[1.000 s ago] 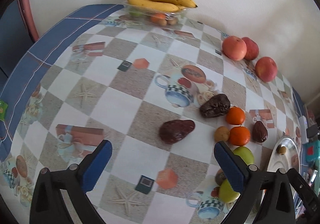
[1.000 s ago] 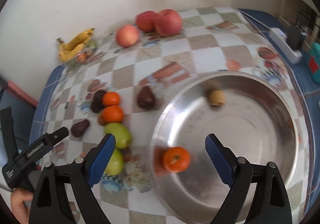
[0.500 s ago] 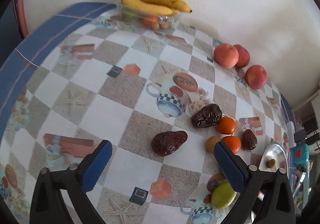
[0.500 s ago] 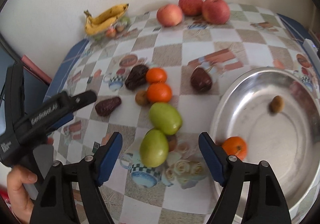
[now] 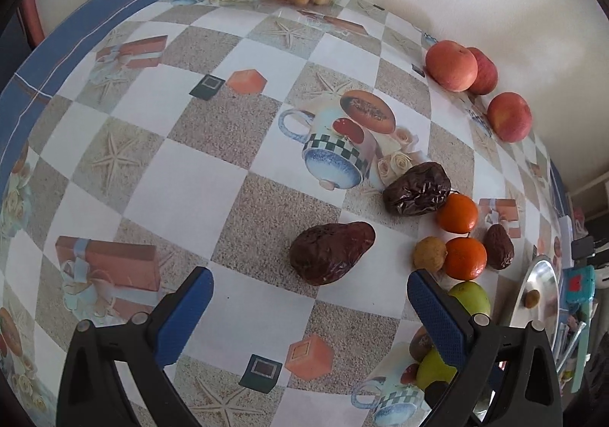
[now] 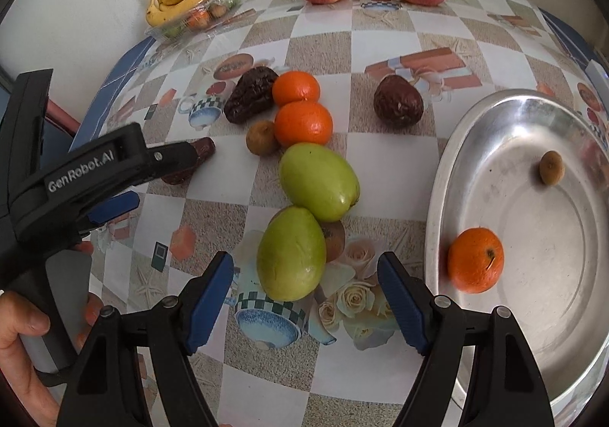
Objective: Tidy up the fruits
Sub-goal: 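Move the right tool to the green pear while the left tool approaches the dark date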
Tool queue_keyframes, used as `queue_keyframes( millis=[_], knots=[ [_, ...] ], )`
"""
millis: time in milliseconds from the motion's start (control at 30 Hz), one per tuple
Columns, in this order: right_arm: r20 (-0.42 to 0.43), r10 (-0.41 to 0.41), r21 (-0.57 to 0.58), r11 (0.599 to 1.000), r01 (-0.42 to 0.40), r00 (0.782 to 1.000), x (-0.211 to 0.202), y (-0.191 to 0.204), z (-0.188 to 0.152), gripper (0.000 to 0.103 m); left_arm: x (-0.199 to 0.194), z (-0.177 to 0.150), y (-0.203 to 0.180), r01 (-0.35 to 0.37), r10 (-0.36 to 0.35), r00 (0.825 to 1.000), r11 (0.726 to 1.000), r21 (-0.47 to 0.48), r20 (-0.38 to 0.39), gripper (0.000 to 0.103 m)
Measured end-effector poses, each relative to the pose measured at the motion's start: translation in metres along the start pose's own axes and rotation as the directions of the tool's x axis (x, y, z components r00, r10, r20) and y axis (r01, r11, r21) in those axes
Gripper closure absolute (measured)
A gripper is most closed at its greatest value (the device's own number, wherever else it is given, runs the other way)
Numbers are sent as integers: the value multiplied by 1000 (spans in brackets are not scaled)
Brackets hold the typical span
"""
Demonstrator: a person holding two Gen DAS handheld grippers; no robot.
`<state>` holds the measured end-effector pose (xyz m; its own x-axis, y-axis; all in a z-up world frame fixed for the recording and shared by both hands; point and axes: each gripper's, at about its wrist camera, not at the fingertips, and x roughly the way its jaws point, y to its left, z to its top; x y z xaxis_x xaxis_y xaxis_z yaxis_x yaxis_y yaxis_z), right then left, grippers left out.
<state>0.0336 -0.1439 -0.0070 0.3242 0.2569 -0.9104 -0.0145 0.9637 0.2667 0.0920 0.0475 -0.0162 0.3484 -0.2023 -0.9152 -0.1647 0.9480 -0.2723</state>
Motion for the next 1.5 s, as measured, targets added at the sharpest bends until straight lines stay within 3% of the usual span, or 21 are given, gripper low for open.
queue_keyframes(
  millis=[467,600,800,1000,1033,1100,1233,1400,1500],
  knots=[
    [-16,20,33,999,-19,1000,9,-2,-2,23,8,11,11,-7,6,1000,999,-35,-17,0],
    [-14,-12,6,1000,12,1000,14,7,-3,16,13,15,4,-31,31,999,999,23,-17,0],
    [8,-161,-39,986,161,987,23,21,-7,16,21,17,-8,-92,95,995,986,138,-18,0],
    [16,-249,-48,967,249,968,32,31,-7,14,31,23,-13,-161,167,986,960,228,-6,0],
    [13,-256,-43,966,256,967,34,32,-7,6,33,23,-13,-185,191,982,951,246,-1,0],
    [-13,-247,-34,969,246,969,40,32,-7,0,37,27,-15,-186,191,982,946,265,7,0],
    [-15,-258,-23,966,257,966,43,34,-5,0,37,29,-12,-173,180,984,941,290,3,0],
    [85,-275,10,961,275,958,41,36,-16,0,36,26,-7,-171,169,985,939,298,32,0],
    [78,-279,21,960,278,957,41,40,-24,0,35,26,-4,-171,169,985,939,298,34,0]
  ],
)
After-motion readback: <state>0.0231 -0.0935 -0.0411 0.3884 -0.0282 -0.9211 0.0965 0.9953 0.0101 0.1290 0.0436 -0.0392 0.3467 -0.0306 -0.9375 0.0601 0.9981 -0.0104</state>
